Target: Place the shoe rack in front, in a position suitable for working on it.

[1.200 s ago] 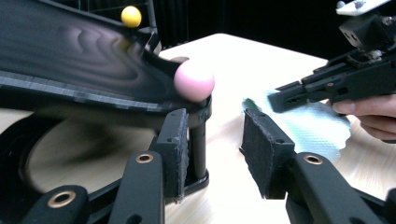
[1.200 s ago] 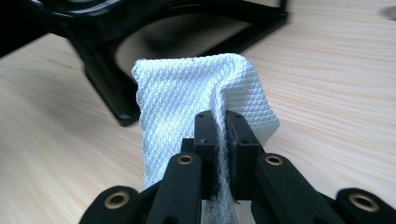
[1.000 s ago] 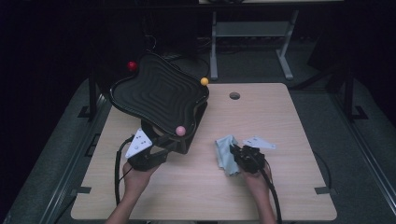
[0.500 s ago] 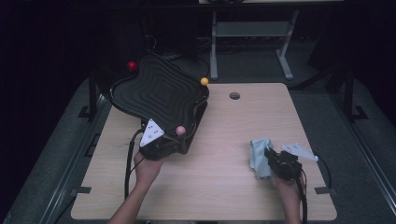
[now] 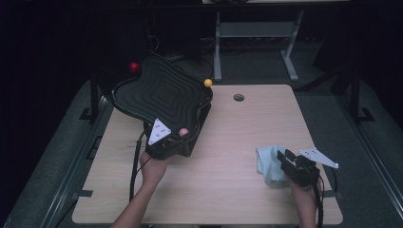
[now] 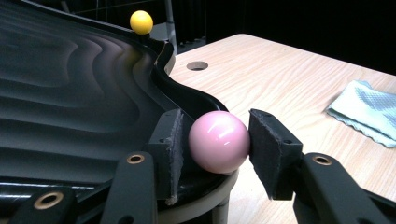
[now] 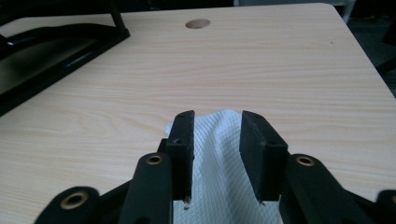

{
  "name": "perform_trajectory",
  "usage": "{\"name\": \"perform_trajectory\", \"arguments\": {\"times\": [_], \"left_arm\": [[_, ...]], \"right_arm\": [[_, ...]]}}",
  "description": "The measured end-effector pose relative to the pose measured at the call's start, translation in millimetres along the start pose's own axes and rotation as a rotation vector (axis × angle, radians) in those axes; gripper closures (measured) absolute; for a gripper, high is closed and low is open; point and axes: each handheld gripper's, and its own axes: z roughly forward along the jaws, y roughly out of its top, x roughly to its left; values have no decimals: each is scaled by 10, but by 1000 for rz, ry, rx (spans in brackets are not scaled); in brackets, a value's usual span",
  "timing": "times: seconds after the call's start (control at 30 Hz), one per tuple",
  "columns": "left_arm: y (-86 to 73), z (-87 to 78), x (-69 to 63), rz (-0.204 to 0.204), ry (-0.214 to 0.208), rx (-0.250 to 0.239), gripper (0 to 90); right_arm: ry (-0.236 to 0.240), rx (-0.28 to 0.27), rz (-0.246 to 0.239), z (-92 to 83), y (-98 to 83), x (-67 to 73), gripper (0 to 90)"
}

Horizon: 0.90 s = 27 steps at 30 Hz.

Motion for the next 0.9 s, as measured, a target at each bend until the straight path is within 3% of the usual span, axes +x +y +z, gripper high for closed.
{"name": "perform_trajectory", "arguments": {"times": [0.33,0.47,0.67,0.9], "left_arm": [[-2,32,3,-23,-28,7,603],[-2,5,-50,-3,-57,13,604],[-25,-48,-207,17,-119,4,604],[-52,-144,-417,57,-224,0,604]], "right_arm": [[61,-11,-19,57,32,103,585],[94,-16,-29,92,47,170,561],[131,-29,-40,120,78,233,539],[158,-38,-60,156,145,323,526]]}}
